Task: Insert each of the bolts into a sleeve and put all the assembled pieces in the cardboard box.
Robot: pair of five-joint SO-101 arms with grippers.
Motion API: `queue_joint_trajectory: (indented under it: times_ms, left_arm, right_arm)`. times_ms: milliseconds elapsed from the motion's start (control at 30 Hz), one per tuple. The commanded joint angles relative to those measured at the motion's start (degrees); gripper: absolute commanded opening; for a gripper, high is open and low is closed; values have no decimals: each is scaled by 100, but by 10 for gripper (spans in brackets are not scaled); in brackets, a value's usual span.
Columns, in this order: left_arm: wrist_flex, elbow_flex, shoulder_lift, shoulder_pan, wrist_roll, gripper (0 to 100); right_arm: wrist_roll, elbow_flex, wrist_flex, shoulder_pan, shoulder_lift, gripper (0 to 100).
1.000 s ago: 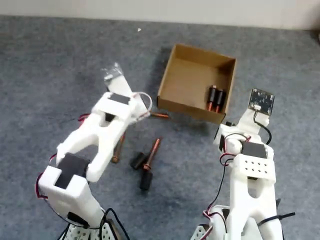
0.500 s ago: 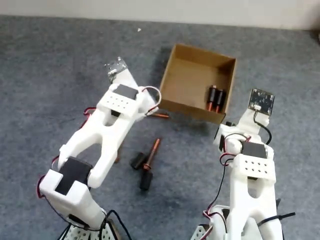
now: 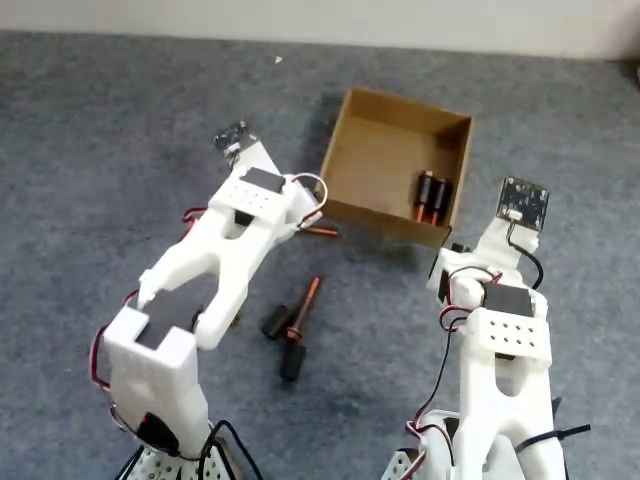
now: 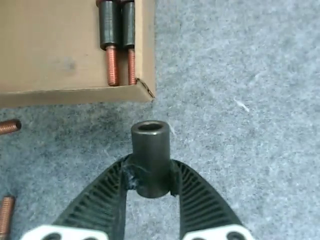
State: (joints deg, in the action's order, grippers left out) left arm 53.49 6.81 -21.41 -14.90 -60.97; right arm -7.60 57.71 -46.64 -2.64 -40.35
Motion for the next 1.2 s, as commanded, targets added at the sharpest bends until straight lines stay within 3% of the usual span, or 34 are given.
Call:
queue_joint_trajectory:
  times_ms: [0, 333, 567, 833, 1000, 1167]
  left_arm:
    - [-88, -514, -145, 48, -35, 185]
    - [-88, -760, -734, 382, -193, 178]
    - [-105, -760, -778, 470, -193, 4]
    - [-35, -769, -716, 453, -158, 5]
    - [633, -945, -119, 453, 123, 5]
    - [941, -593, 1051, 453, 431, 5]
  right_arm:
    - [-18, -84, 180, -57, -207, 5]
    - [-9, -84, 180, -57, -207, 5]
    - [-9, -66, 180, -48, -207, 5]
    - [-9, -57, 180, -40, -224, 5]
    - [0, -101, -66, -31, -330, 5]
    - [9, -75, -611, 198, -1341, 5]
